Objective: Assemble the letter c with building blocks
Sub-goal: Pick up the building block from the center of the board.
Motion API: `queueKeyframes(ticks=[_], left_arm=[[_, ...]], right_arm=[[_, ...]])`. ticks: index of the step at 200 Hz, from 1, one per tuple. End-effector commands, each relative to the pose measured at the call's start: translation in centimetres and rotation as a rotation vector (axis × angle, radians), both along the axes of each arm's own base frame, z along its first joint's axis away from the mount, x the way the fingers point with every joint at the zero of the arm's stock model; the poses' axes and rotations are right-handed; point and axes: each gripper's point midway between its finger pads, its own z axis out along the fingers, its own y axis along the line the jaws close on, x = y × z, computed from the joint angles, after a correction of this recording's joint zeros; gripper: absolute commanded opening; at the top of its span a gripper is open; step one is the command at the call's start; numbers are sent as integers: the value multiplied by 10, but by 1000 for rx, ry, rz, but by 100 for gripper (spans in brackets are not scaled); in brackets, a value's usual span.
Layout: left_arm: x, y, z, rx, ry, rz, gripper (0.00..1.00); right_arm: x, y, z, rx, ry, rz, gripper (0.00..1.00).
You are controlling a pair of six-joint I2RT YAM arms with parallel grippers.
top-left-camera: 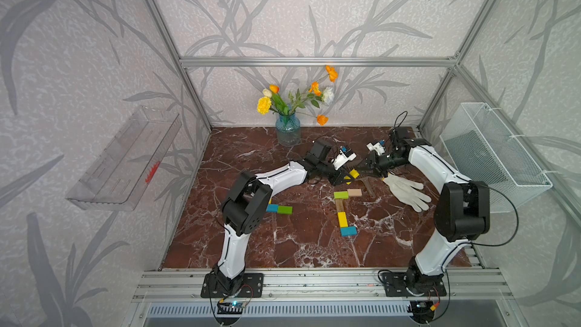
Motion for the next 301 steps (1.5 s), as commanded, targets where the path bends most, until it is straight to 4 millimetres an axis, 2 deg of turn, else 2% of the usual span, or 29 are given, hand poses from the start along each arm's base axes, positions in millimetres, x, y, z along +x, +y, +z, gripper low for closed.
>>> queueKeyframes(ticks=[1, 50, 99, 113, 139, 166, 199, 215, 224, 227, 240, 256, 301], left_arm=[[-8, -2, 23, -37, -76, -45, 23], [-10, -2, 23, -37, -95, -52, 24], [-10, -2, 23, -36, -107, -52, 26], [-11, -2, 23, -37, -112, -53, 28], [-9, -1, 23, -33, -118, -37, 41], [-5, 3, 27, -40, -143, -3, 59], [2, 13, 37, -80, -163, 56, 66], [13, 21, 44, -119, -125, 110, 65], [20, 26, 50, -156, -101, 140, 65], [23, 29, 52, -168, -91, 152, 65], [33, 37, 58, -207, -47, 196, 66], [40, 45, 58, -228, 26, 245, 66], [34, 54, 44, -171, 162, 310, 68]], right_arm=[[-5, 4, 0, 7, 14, 32, 31], [-10, 6, -4, 6, 25, 52, 26], [-15, 8, -6, -16, 29, 81, 26], [-15, 9, -7, -15, 34, 83, 22], [-15, 8, -7, -19, 28, 83, 12], [-13, 6, -5, -23, 17, 73, 11], [-16, -4, -4, -10, 17, 33, 11], [-22, -8, -5, 8, 14, 15, 11], [-27, -9, -12, 15, 30, 7, 11], [-29, -10, -6, 18, 7, 4, 11], [-36, -12, -8, 31, -2, -7, 11], [-44, -15, -13, 44, -19, -25, 11], [-74, -24, -36, 23, -74, -47, 10]])
